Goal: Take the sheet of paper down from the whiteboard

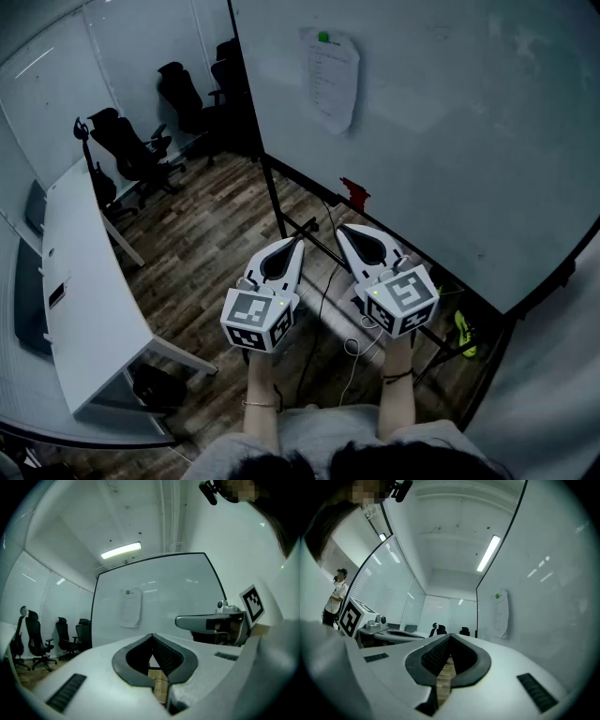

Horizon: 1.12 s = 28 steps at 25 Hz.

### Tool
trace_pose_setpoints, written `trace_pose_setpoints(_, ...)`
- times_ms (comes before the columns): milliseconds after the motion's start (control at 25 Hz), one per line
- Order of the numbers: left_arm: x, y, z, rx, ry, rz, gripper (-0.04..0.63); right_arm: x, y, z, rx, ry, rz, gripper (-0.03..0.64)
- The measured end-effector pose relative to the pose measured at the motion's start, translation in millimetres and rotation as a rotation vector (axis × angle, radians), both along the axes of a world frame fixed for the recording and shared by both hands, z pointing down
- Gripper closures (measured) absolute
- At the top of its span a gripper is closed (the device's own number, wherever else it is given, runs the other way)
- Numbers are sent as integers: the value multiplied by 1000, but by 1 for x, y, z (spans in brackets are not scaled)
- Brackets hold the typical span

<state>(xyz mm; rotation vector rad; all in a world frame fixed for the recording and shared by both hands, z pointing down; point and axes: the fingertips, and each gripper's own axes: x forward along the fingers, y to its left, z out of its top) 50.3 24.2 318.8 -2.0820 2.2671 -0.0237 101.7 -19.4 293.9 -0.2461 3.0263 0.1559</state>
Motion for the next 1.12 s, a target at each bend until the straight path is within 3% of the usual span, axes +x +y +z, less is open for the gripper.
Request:
trace_pose_setpoints(560,-12,-2,7,1,20,27,591,-11,-4,3,-16,4,20,618)
trace_pose_setpoints(920,-41,14,9,13,39,42,591,-24,-3,6,-66,-46,82,618)
trace_pose_setpoints(1120,-60,15,22,0,60,47,591,-38,-1,17,-55,-25,107,618)
